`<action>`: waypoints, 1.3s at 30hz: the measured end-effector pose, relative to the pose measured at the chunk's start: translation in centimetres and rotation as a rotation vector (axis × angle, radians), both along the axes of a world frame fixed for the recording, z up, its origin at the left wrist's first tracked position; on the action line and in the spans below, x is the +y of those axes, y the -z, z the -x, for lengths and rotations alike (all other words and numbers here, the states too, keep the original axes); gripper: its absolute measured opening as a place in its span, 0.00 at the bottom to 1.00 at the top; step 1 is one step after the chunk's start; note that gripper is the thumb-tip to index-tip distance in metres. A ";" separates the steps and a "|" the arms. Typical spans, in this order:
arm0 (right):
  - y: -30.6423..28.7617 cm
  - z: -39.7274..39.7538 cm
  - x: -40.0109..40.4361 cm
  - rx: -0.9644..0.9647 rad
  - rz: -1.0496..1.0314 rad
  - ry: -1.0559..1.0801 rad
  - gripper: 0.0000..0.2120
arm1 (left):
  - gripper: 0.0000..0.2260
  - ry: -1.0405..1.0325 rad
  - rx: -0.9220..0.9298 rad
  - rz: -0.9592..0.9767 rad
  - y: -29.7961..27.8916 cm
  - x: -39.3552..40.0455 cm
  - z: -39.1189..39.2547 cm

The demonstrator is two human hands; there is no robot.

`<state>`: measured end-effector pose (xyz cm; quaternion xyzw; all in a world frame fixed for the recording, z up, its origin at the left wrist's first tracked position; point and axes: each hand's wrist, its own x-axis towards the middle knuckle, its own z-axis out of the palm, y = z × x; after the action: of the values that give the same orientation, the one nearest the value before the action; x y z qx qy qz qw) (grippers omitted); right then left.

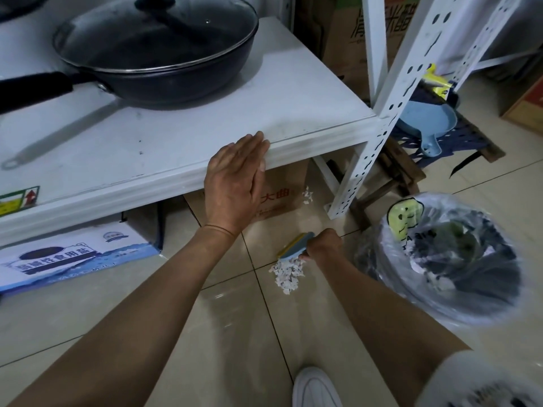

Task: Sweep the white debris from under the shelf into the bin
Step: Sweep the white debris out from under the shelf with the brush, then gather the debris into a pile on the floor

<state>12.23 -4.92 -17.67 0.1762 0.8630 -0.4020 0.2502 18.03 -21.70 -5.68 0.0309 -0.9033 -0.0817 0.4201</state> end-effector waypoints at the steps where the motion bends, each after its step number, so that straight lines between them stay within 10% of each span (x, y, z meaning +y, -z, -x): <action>1: -0.9 -0.4 0.0 -0.007 -0.001 -0.006 0.09 | 0.16 0.006 -0.002 -0.002 0.0 0.0 0.0; 5: -3.0 -0.6 -0.1 0.098 -0.143 -0.139 0.19 | 0.15 0.006 -0.015 -0.008 -0.2 0.1 -0.2; 17: -5.9 1.2 0.4 0.504 -0.311 -0.304 0.06 | 0.21 0.053 -0.390 0.008 -1.3 5.4 -3.4; 23: -6.2 2.1 -0.4 0.578 -0.270 -0.333 0.07 | 0.31 0.209 -0.665 -0.409 5.4 8.9 0.3; 39: -5.1 2.7 0.1 0.533 0.041 -0.089 0.11 | 0.15 0.263 -0.548 -0.455 12.2 5.5 3.9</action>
<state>9.55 -4.78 -12.60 0.0208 0.8969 -0.4403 0.0354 14.10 -16.19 -17.85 0.0281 -0.9372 -0.3219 0.1312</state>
